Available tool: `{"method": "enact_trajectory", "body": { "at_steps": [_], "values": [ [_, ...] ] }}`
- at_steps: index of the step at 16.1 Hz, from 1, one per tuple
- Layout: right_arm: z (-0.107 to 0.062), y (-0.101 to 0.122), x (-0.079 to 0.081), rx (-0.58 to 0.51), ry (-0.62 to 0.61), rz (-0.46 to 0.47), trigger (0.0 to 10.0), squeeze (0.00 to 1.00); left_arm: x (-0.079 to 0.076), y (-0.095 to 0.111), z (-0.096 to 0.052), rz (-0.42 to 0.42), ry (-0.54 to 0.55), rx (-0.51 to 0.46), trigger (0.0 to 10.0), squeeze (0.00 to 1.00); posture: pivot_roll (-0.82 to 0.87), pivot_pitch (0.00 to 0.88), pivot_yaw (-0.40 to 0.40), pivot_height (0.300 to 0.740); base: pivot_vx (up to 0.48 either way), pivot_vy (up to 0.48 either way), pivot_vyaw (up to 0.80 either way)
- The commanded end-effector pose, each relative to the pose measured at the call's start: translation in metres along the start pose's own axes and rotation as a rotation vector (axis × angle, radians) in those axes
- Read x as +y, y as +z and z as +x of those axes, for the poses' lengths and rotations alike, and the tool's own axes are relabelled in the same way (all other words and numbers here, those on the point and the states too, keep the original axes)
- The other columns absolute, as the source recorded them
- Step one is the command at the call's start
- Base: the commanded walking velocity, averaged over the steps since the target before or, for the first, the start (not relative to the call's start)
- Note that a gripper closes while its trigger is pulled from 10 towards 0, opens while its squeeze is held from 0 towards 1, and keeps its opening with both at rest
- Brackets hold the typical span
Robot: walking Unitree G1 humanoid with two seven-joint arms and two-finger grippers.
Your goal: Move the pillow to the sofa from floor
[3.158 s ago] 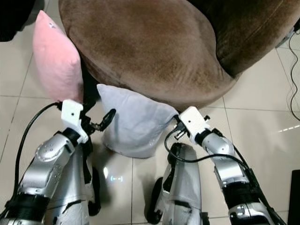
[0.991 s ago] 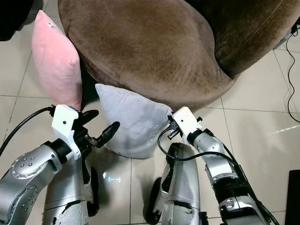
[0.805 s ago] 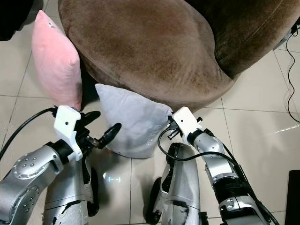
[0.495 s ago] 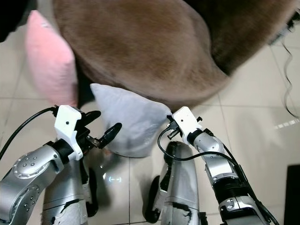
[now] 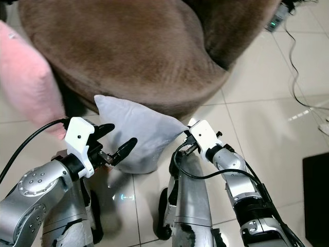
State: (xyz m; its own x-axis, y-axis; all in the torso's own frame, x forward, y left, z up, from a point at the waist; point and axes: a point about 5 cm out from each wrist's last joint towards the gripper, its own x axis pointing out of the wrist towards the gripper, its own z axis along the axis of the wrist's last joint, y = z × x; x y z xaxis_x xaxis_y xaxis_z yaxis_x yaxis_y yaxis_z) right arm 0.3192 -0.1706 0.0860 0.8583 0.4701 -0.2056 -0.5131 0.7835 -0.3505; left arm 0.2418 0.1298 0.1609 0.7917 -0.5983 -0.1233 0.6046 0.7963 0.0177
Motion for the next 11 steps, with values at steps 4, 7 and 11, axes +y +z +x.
{"method": "enact_trajectory", "body": {
  "at_steps": [4,7,11],
  "values": [
    [-0.007,-0.0131,-0.002,0.059,-0.016,-0.003,10.0,0.0,-0.0042,-0.0052,0.0015,-0.035,-0.012,0.004,10.0,0.0,0.17,0.325,-0.164,0.519,0.0,0.0,-0.35],
    [-0.0066,-0.0137,-0.0037,0.069,-0.03,-0.005,10.0,0.0,-0.0046,-0.0054,0.0013,-0.037,-0.01,0.0,10.0,0.0,0.17,0.324,-0.166,0.519,0.0,0.0,0.0],
    [-0.0059,-0.0118,-0.0023,0.058,-0.003,-0.009,10.0,0.0,-0.0057,-0.0045,0.0021,-0.033,-0.009,-0.005,10.0,0.0,0.17,0.32,-0.17,0.548,0.0,0.0,0.0]
  ]
}}
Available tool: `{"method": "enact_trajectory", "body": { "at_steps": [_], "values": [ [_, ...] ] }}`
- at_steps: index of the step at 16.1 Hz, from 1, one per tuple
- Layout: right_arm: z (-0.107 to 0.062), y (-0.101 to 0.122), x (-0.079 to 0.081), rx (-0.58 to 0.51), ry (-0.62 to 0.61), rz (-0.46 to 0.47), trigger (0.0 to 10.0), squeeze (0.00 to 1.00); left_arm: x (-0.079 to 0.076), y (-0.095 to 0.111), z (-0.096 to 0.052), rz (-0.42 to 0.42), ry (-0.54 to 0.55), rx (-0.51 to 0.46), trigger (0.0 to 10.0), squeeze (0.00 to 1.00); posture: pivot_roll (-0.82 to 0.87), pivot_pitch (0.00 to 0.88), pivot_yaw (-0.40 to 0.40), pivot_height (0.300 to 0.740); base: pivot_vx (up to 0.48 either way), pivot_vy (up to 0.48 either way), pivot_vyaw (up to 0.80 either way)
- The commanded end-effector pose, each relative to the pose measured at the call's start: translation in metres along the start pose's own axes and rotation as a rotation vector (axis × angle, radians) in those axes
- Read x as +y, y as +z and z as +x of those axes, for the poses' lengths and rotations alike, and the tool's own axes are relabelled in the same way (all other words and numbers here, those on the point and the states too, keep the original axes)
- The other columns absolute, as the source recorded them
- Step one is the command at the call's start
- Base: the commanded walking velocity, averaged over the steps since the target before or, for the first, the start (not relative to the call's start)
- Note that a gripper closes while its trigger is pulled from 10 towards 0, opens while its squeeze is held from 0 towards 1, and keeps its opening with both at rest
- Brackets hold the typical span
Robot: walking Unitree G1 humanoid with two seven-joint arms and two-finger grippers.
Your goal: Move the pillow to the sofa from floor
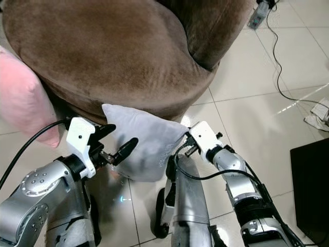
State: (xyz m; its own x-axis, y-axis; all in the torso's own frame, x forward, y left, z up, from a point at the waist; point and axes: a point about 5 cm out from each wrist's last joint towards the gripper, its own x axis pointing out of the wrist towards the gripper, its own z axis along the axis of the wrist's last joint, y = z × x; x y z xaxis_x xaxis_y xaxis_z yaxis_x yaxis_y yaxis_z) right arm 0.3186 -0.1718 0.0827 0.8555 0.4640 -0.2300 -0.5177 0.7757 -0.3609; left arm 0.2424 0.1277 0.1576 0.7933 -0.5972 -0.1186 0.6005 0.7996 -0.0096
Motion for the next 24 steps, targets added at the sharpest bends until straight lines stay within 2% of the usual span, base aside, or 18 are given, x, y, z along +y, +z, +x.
{"method": "enact_trajectory", "body": {
  "at_steps": [1,17,20,24],
  "values": [
    [-0.0054,-0.0087,-0.0026,0.034,-0.008,0.005,10.0,0.0,-0.0047,-0.0011,0.0,-0.007,-0.011,-0.002,10.0,0.0,0.17,0.321,-0.17,0.553,0.0,0.0,0.0],
    [-0.0043,-0.0098,-0.0037,0.05,-0.006,0.021,10.0,0.0,-0.005,-0.0018,0.004,-0.003,-0.015,0.001,10.0,0.0,0.17,0.321,-0.171,0.718,0.0,0.0,0.0],
    [-0.0041,-0.0094,-0.0042,0.05,-0.006,0.02,10.0,0.0,-0.0048,-0.002,0.0047,-0.004,-0.014,0.001,10.0,0.0,0.17,0.319,-0.173,0.74,0.0,0.0,0.0],
    [-0.0038,-0.0088,-0.0049,0.048,-0.006,0.018,10.0,0.0,-0.0049,-0.0022,0.0055,-0.018,-0.009,-0.006,10.0,0.0,0.16,0.32,-0.178,0.74,0.0,0.0,0.0]
  ]
}}
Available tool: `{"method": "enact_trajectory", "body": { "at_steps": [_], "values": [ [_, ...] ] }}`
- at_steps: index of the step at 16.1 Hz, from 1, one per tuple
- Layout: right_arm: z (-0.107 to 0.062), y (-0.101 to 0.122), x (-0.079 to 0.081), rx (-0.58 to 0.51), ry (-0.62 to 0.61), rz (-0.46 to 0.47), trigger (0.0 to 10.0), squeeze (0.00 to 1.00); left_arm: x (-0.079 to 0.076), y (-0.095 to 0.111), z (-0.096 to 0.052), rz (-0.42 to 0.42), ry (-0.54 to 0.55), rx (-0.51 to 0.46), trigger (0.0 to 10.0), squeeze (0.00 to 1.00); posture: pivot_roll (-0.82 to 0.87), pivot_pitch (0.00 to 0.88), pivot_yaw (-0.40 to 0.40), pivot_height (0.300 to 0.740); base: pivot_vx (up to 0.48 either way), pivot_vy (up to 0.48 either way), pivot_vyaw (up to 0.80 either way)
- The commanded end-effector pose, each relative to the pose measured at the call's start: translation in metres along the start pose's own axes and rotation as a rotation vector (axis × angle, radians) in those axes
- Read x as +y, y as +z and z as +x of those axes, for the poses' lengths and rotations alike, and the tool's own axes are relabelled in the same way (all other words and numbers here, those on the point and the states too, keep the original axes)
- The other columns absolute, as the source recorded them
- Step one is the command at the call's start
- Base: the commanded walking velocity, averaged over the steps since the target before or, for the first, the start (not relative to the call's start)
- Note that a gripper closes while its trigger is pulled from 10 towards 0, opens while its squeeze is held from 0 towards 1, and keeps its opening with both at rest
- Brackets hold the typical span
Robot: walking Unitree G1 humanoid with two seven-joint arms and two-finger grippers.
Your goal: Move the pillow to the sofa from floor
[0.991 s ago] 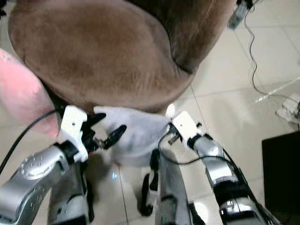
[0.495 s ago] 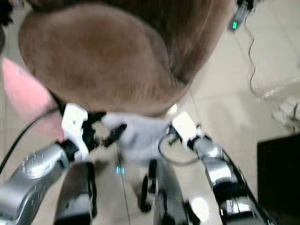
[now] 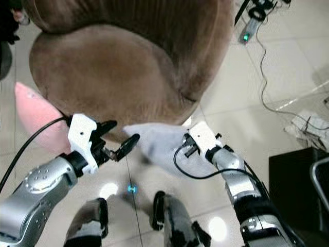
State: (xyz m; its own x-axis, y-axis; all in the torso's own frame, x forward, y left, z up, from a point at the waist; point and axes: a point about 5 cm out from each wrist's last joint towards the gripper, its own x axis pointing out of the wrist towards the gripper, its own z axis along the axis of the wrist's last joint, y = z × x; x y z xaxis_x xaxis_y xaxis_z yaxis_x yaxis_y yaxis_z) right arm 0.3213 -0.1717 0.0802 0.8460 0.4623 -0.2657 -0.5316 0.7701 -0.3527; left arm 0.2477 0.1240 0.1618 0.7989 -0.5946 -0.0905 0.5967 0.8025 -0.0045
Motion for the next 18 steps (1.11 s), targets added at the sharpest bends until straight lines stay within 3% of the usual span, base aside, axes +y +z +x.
{"method": "enact_trajectory", "body": {
  "at_steps": [1,15,17,18],
  "values": [
    [-0.007,-0.007,-0.005,0.016,-0.023,0.014,10.0,0.0,-0.005,-0.007,0.0,-0.025,-0.013,0.022,10.0,0.0,0.17,0.32,-0.178,0.74,0.0,0.0,0.0],
    [-0.004,-0.005,-0.008,0.004,-0.057,0.007,10.0,0.0,-0.003,-0.005,0.003,-0.009,-0.002,0.003,10.0,0.0,0.18,0.29,-0.177,0.74,0.0,0.0,0.0],
    [-0.003,0.008,-0.013,-0.088,-0.101,0.042,10.0,0.0,0.002,-0.002,0.004,-0.005,0.033,-0.022,10.0,0.0,0.18,0.287,-0.177,0.74,0.0,0.0,0.0],
    [0.0,0.029,-0.016,-0.18,-0.131,0.051,10.0,0.0,0.016,0.01,0.007,0.004,0.141,-0.098,10.0,0.0,0.19,0.28,-0.175,0.74,0.0,0.0,0.0]
  ]
}}
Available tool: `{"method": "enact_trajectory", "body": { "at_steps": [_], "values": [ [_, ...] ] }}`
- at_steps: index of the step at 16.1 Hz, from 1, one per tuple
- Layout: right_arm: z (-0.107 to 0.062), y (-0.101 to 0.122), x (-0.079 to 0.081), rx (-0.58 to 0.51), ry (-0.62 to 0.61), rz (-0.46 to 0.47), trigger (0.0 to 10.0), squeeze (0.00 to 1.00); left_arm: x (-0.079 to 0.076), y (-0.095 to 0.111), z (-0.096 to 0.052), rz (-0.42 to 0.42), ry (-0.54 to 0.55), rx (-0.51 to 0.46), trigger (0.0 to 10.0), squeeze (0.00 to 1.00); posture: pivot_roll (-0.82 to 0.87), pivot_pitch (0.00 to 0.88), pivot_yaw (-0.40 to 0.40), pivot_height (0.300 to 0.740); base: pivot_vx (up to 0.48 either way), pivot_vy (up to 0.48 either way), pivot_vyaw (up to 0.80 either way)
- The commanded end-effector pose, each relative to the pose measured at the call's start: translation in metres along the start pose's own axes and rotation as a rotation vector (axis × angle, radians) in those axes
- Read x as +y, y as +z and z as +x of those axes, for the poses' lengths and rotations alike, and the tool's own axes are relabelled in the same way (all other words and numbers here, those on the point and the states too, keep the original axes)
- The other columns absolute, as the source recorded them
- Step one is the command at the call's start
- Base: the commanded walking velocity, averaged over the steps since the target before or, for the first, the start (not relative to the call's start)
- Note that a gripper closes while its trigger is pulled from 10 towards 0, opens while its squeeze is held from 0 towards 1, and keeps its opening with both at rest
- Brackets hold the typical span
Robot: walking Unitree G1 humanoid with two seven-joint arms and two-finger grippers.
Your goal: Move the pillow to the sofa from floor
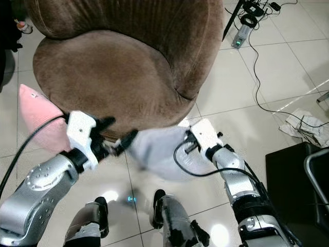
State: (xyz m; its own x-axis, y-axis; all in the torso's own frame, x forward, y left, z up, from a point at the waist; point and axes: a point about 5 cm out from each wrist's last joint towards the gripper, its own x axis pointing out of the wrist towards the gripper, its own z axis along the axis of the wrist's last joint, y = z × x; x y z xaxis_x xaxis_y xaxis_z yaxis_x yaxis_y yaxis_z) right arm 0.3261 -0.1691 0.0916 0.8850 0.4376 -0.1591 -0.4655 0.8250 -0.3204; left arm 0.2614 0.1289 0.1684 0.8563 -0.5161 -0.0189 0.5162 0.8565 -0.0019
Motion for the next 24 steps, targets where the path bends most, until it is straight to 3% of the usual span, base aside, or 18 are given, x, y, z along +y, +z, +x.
{"method": "enact_trajectory", "body": {
  "at_steps": [1,2,3,4,7,10,14,18,20,22,24],
  "values": [
    [0.003,0.025,-0.01,-0.121,-0.059,0.004,10.0,0.0,0.009,0.008,0.002,0.013,0.082,-0.055,10.0,0.0,0.19,0.275,-0.174,0.74,0.0,0.0,0.0],
    [0.01,0.045,-0.008,-0.19,-0.066,0.015,10.0,0.0,0.022,0.02,0.007,0.023,0.164,-0.118,10.0,0.0,0.19,0.269,-0.17,0.74,0.0,0.0,0.0],
    [0.012,0.052,-0.007,-0.218,-0.072,0.019,10.0,0.0,0.026,0.023,0.009,0.031,0.182,-0.132,10.0,0.0,0.19,0.264,-0.168,0.74,0.0,0.0,0.0],
    [0.016,0.078,-0.008,-0.318,-0.095,0.031,10.0,0.0,0.035,0.036,0.015,0.061,0.225,-0.179,10.0,0.0,0.19,0.256,-0.165,0.74,0.0,0.0,0.0],
    [0.021,0.114,-0.014,-0.426,-0.127,0.04,10.0,0.0,0.045,0.053,0.023,0.066,0.245,-0.231,10.0,0.0,0.2,0.238,-0.156,0.74,0.0,0.0,0.0],
    [0.021,0.137,-0.022,-0.485,-0.162,0.032,10.0,0.0,0.057,0.062,0.027,0.063,0.278,-0.256,10.0,0.0,0.2,0.223,-0.15,0.74,0.0,0.0,0.0],
    [0.015,0.161,-0.028,-0.559,-0.175,0.026,10.0,0.0,0.062,0.068,0.026,0.051,0.308,-0.27,10.0,0.0,0.21,0.221,-0.15,0.74,0.0,0.0,0.0],
    [0.011,0.163,-0.032,-0.551,-0.161,0.015,10.0,0.0,0.069,0.097,0.022,0.064,0.353,-0.331,10.0,0.0,0.22,0.222,-0.153,0.74,0.0,0.0,0.0],
    [0.003,0.128,-0.025,-0.41,-0.115,0.069,10.0,0.0,0.072,0.084,0.011,0.035,0.386,-0.261,10.0,0.0,0.23,0.235,-0.149,0.74,0.0,0.0,0.0],
    [-0.012,0.084,-0.012,-0.272,-0.086,0.07,10.0,0.0,0.065,0.055,-0.002,-0.014,0.381,-0.153,10.0,0.0,0.24,0.251,-0.146,0.74,0.0,0.0,0.0],
    [-0.019,0.079,-0.012,-0.255,-0.104,0.095,10.0,0.0,0.058,0.047,-0.005,-0.045,0.373,-0.125,10.0,0.0,0.24,0.253,-0.142,0.74,0.0,0.0,0.0]
  ]
}}
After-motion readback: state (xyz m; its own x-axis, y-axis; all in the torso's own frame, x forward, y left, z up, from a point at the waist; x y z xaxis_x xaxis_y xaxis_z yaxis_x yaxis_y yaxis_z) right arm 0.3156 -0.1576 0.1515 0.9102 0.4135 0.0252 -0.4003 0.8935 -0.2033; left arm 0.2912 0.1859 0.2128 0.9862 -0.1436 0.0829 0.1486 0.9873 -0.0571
